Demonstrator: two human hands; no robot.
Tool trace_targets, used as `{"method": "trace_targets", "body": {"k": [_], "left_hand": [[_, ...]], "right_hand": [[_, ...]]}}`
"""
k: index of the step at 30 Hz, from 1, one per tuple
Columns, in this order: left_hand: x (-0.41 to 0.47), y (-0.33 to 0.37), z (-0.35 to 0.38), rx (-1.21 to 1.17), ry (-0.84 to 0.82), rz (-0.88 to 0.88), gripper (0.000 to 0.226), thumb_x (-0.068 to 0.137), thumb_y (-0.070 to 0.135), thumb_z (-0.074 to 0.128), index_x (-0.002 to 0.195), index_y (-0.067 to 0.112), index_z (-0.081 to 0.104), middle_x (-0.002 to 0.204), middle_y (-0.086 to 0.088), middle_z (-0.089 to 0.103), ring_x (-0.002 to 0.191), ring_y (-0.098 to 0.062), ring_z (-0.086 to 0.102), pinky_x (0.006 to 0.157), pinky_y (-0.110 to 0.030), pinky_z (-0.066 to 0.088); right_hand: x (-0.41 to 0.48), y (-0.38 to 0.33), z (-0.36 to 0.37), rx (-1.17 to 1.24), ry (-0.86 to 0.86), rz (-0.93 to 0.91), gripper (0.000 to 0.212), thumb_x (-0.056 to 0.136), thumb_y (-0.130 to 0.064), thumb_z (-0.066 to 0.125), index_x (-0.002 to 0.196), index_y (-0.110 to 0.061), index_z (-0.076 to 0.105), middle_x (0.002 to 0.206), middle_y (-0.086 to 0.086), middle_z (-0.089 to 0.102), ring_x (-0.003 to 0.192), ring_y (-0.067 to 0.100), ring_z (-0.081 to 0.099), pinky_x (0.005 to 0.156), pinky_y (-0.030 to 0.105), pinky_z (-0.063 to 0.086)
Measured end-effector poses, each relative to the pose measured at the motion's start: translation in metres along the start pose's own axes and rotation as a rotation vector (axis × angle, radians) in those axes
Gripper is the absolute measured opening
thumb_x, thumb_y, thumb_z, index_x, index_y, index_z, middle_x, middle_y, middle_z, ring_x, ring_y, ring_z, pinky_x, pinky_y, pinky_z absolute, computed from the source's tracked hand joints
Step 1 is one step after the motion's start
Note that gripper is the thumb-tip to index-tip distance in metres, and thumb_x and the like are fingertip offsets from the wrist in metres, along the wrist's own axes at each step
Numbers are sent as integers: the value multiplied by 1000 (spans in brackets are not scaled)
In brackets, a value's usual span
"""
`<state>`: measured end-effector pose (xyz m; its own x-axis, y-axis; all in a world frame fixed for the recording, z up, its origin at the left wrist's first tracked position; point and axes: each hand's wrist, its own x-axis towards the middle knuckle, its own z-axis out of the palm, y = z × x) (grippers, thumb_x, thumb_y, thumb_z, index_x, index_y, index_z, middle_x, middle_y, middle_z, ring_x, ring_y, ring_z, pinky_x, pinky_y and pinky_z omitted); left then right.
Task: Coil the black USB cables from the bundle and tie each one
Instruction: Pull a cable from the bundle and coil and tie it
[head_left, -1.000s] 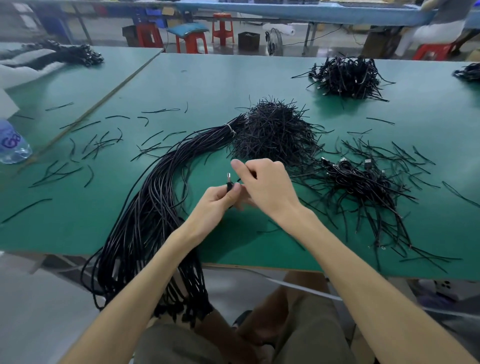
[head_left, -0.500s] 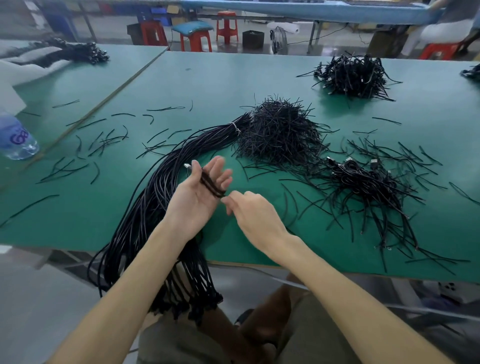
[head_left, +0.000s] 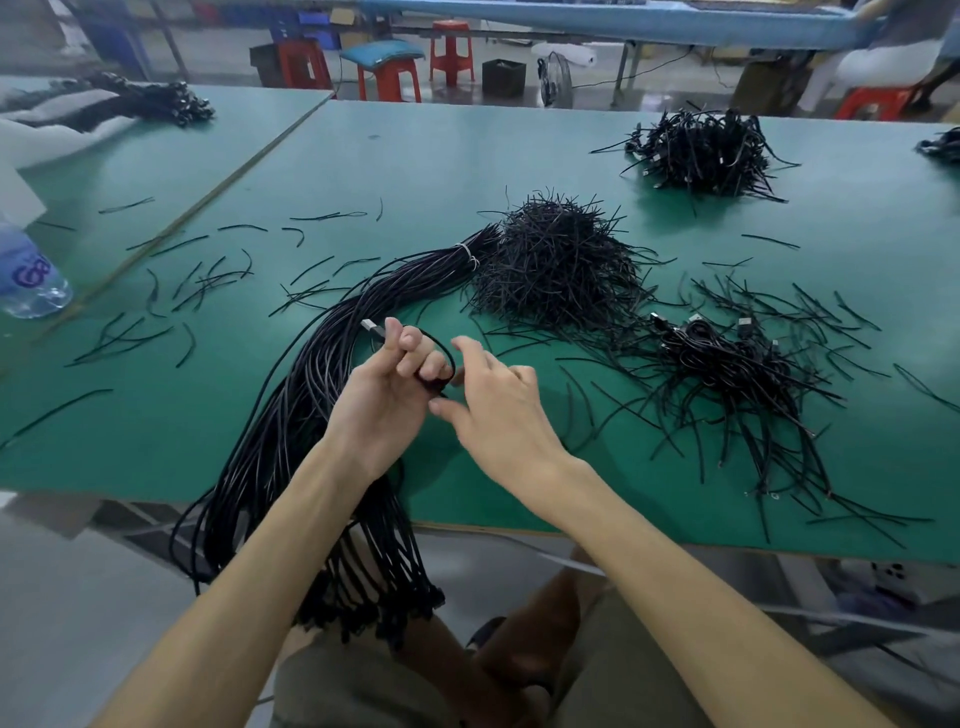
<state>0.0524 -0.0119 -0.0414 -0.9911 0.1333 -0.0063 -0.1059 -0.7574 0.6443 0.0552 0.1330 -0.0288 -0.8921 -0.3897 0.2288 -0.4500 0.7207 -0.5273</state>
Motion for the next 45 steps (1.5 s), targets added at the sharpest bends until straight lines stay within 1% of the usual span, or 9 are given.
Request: {"method": "trace_targets", "body": {"k": [6, 10, 15, 22, 27, 31, 35, 38, 45], "left_hand": [[-4, 0, 7, 80, -41, -35, 35, 108, 31, 40, 82, 15, 56, 80, -1, 63, 83, -20, 66, 82, -33, 58], [-6, -4, 12, 241, -95, -95, 37, 109, 31, 35, 87, 9, 54, 95, -10, 70, 90, -21, 69, 86, -31, 58], [-6, -7, 14, 262, -112, -70, 25, 103, 20, 41, 91, 7, 58, 94, -9, 70, 94, -19, 70, 88, -28, 57], [-4, -15, 9, 386, -173, -5, 27, 104, 6, 43, 105, 3, 70, 110, -13, 73, 107, -24, 69, 99, -33, 54], [0, -21, -1, 552, -81, 59, 17, 101, 6, 55, 110, -5, 65, 110, -14, 70, 109, -26, 65, 101, -38, 52], [0, -19, 0, 556, 43, 78, 25, 86, 14, 75, 109, 4, 70, 101, -14, 73, 93, -27, 65, 76, -28, 54], [-1, -22, 1, 680, 86, 87, 46, 80, 14, 83, 116, -4, 61, 94, -16, 72, 82, -26, 69, 76, -30, 56], [-2, -26, 2, 842, 67, 97, 35, 81, 12, 84, 109, -1, 66, 84, -12, 73, 72, -22, 68, 72, -28, 57], [0, -28, 6, 1033, -7, 140, 32, 87, 25, 78, 100, 2, 60, 82, -10, 75, 61, -19, 63, 63, -27, 53]], "right_hand": [[5, 3, -10, 645, -126, 181, 51, 86, -10, 78, 131, -23, 57, 110, -6, 63, 95, 10, 61, 97, 31, 50], [4, 5, -9, 786, -77, 222, 45, 86, -15, 81, 126, -13, 61, 112, 10, 70, 103, 28, 65, 101, 41, 52], [4, 6, -9, 674, 25, 178, 27, 84, -8, 75, 109, -16, 71, 95, 3, 72, 75, 5, 63, 71, 11, 50], [-1, 14, -13, 497, 199, 56, 35, 86, -8, 73, 119, -19, 71, 106, 4, 60, 94, 9, 60, 82, 6, 43], [-2, 22, -22, 179, 140, -41, 45, 94, -6, 65, 139, -11, 59, 110, 2, 51, 110, 17, 50, 99, 26, 44], [1, 22, -30, 5, 69, -99, 41, 100, -9, 58, 140, -10, 53, 117, 7, 56, 115, 23, 47, 94, 43, 49], [-5, 27, -35, -167, -46, -136, 40, 95, 9, 49, 130, -8, 59, 110, 6, 56, 111, 22, 46, 88, 42, 49], [-14, 32, -37, -225, -83, -147, 39, 89, 14, 47, 116, -9, 64, 101, 4, 55, 105, 20, 45, 85, 40, 48], [-21, 41, -37, -319, -42, -174, 44, 83, 17, 49, 116, -9, 63, 104, 4, 56, 106, 22, 47, 83, 31, 44]]}}
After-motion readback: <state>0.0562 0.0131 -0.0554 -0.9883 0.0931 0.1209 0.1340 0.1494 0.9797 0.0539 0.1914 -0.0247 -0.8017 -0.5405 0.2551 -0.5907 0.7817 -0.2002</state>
